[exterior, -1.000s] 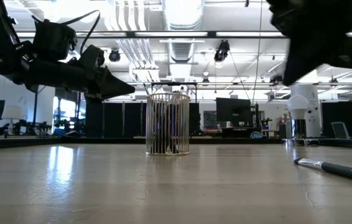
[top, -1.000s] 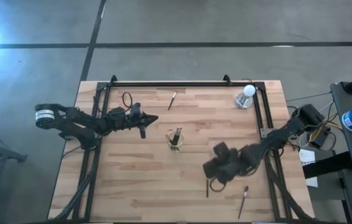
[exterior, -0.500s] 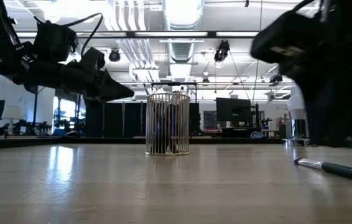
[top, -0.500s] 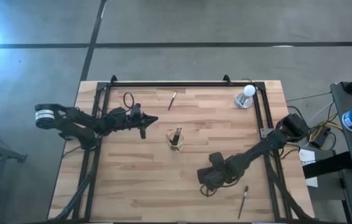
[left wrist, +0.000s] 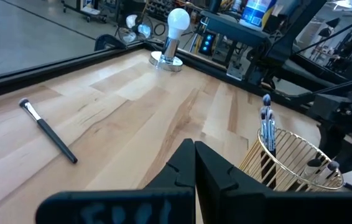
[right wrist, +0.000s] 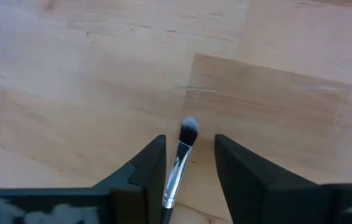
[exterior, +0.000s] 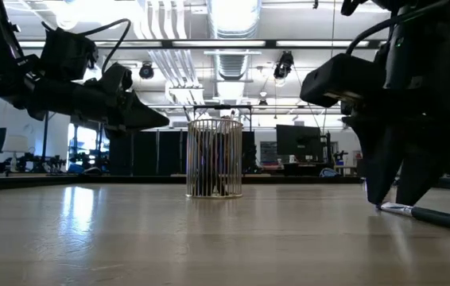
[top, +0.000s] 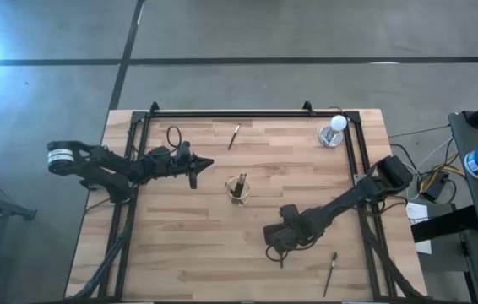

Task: Pick & Place Makeup Brushes
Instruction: Put the eyeshadow brush into the gold makeup brush holder

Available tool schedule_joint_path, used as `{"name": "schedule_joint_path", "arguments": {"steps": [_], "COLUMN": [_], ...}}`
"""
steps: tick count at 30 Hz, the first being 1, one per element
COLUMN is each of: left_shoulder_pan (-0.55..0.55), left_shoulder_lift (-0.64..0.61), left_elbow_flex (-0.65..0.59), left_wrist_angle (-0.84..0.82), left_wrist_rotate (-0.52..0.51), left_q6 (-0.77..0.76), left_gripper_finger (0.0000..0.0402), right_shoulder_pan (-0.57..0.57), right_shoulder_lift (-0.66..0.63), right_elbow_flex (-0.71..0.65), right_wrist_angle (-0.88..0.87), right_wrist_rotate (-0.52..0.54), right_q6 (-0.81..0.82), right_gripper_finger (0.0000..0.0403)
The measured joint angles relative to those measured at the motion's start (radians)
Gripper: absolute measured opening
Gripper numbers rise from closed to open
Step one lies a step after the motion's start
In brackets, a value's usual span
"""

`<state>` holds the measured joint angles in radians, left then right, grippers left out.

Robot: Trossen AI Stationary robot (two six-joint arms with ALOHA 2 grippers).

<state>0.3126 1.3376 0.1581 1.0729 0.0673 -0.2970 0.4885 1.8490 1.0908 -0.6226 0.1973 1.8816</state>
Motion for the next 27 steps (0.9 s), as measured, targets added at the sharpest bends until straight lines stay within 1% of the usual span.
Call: {"name": "schedule_joint_path", "arguments": {"steps": [3, 6, 10, 27], "left_shoulder_pan": [0.000, 0.000, -0.001, -0.001], "left_shoulder_lift": [0.000, 0.000, 0.000, 0.000], "left_elbow_flex": [-0.002, -0.002, -0.005, -0.016], "left_wrist_angle": [0.000, 0.000, 0.000, 0.009], "left_wrist_rotate": [0.000, 0.000, 0.000, -0.001], "left_q6": [-0.012, -0.014, -0.018, -0.036], "left_gripper_finger": [0.0000, 0.0000, 0.0000, 0.0000], "right_shoulder_pan": [0.000, -0.004, -0.013, -0.060], "right_shoulder_lift": [0.006, 0.015, 0.020, 0.046], "right_elbow_flex": [0.002, 0.008, 0.013, 0.015], "right_wrist_angle": [0.006, 0.043, 0.058, 0.081], "right_wrist_rotate": [0.010, 0.013, 0.013, -0.033], "right_q6": [-0.004, -0.047, -0.065, -0.175], "right_gripper_finger": [0.0104, 0.0083, 0.0066, 0.0059]}}
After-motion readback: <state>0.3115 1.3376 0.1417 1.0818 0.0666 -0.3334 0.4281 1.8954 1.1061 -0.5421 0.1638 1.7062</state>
